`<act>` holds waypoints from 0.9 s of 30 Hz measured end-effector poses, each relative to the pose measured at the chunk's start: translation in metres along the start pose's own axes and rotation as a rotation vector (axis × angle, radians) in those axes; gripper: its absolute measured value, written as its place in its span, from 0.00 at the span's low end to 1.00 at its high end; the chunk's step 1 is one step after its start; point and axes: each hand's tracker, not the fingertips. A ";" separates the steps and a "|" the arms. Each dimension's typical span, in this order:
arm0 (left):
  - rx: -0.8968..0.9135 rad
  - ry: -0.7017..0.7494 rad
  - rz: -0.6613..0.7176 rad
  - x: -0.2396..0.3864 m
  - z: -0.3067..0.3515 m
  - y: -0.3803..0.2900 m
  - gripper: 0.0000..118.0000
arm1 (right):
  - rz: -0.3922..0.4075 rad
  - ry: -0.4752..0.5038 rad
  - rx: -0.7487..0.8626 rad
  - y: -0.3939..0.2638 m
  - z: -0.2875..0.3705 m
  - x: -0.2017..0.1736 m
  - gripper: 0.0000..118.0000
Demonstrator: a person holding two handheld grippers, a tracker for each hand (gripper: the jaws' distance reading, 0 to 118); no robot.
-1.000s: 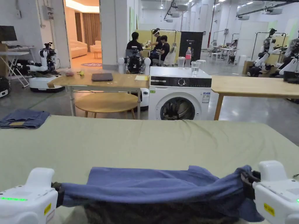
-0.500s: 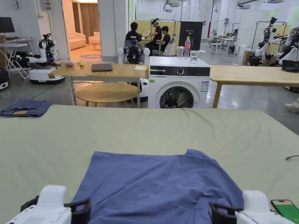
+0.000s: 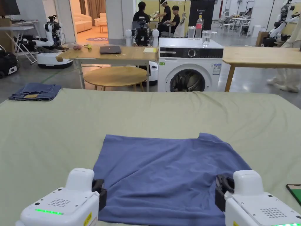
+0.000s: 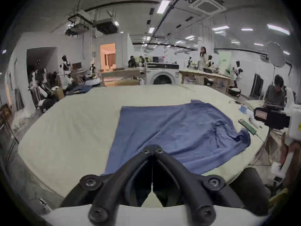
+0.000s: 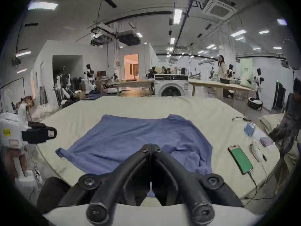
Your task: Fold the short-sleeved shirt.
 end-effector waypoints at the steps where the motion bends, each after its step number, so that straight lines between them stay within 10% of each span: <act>1: -0.038 0.048 0.007 -0.018 -0.002 -0.009 0.00 | 0.006 0.005 -0.019 -0.003 0.000 0.003 0.00; 8: -0.228 0.129 0.085 -0.098 -0.010 -0.065 0.03 | 0.021 -0.020 -0.144 -0.042 -0.007 0.018 0.00; 11: -0.253 0.123 0.075 -0.110 -0.019 -0.075 0.97 | 0.020 -0.036 -0.179 -0.054 -0.009 0.027 0.00; 13: -0.268 0.093 0.088 -0.113 -0.029 -0.077 1.00 | 0.027 -0.066 -0.202 -0.057 -0.011 0.034 0.00; 20: -0.298 0.005 0.085 -0.109 -0.082 -0.064 0.93 | -0.026 -0.154 -0.240 -0.056 -0.011 0.065 0.00; 24: -0.355 -0.049 0.079 -0.100 -0.105 -0.063 0.07 | -0.062 -0.199 -0.246 -0.054 -0.005 0.084 0.00; 27: -0.323 -0.032 0.024 -0.085 -0.091 -0.051 0.01 | -0.058 -0.215 -0.250 -0.055 0.001 0.096 0.00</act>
